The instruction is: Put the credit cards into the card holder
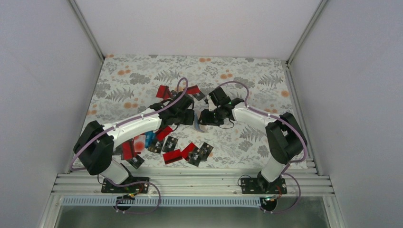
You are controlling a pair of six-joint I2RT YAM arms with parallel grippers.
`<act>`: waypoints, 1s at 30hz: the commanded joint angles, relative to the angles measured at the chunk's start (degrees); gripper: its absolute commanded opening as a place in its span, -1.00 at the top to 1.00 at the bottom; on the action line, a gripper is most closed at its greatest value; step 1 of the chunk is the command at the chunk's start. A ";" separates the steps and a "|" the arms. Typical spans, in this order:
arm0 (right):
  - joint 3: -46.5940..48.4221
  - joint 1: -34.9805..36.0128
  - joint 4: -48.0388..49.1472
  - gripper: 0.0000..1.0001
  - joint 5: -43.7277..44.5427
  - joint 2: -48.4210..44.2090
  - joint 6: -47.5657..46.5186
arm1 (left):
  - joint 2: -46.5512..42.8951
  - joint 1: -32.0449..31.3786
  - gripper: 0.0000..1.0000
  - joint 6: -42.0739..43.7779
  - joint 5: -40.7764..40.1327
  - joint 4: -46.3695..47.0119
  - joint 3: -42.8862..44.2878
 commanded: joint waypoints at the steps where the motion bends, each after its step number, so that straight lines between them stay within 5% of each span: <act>1: 1.87 -0.17 -0.60 0.08 -0.39 -1.01 -1.22 | -1.21 0.01 0.95 -0.13 -0.99 -0.54 -1.15; 30: 5.61 3.37 -1.94 -0.05 -1.39 4.67 -3.55 | -1.12 0.06 0.95 -0.21 -0.61 -0.40 -1.14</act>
